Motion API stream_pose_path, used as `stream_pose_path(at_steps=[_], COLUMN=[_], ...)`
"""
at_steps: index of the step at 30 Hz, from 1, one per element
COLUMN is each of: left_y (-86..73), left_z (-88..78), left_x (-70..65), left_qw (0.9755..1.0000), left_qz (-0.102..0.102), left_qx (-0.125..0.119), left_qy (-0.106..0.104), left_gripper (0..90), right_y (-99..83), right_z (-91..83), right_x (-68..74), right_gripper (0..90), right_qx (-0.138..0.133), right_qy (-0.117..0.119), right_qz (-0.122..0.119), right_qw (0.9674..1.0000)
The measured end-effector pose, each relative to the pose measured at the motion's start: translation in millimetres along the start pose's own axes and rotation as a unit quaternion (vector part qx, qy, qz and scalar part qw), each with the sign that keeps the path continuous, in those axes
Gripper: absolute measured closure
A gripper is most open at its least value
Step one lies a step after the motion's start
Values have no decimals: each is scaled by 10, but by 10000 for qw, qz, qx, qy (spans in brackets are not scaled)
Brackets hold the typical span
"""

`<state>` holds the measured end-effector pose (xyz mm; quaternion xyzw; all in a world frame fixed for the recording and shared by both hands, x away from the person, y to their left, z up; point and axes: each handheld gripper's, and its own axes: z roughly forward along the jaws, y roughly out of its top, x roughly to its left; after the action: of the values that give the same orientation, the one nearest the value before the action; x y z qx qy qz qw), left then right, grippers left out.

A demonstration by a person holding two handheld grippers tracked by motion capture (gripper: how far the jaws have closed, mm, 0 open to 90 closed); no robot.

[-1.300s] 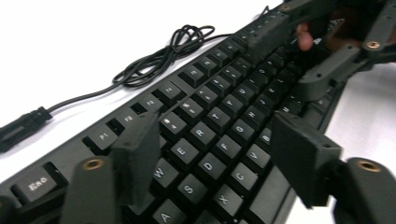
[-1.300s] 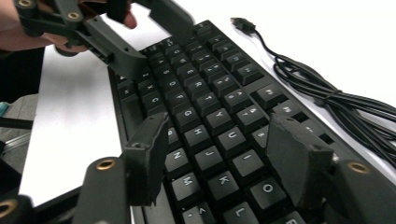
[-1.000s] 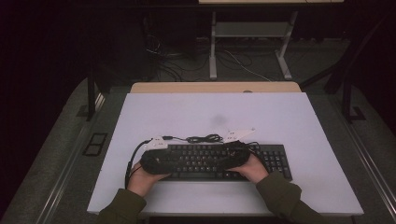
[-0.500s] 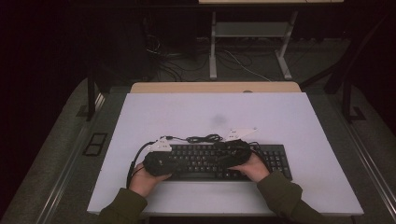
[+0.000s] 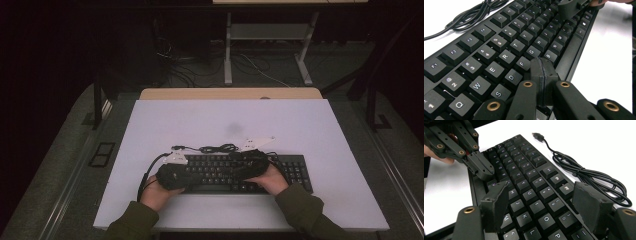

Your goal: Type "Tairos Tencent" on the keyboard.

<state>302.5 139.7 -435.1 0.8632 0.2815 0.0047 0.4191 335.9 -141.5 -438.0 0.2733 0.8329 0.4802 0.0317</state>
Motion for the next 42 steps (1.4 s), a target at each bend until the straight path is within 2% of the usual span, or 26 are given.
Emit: stream_pose_path(at_steps=[13,24,26,30,42], left_y=[-11,13,22,37,68], left_z=[13,-4,-15,-33,-88], left_x=[23,-10,-6,-8,69], left_qw=[10000,10000,10000,10000,9998], left_qz=[7,4,77,19,-5], left_qx=[74,-5,5,-79,-138], left_qy=[-45,-31,-38,-37,138], left_gripper=[889,889,889,890,891], right_y=[0,2,2,2,2], right_z=[5,2,2,1,5], right_x=[5,6,6,6,11], right_gripper=[291,292,292,292,292], right_qx=[6,9,8,8,18], right_qy=[8,2,4,5,4], right_qz=[-5,1,-2,0,5], right_qw=[10000,10000,10000,10000,10000])
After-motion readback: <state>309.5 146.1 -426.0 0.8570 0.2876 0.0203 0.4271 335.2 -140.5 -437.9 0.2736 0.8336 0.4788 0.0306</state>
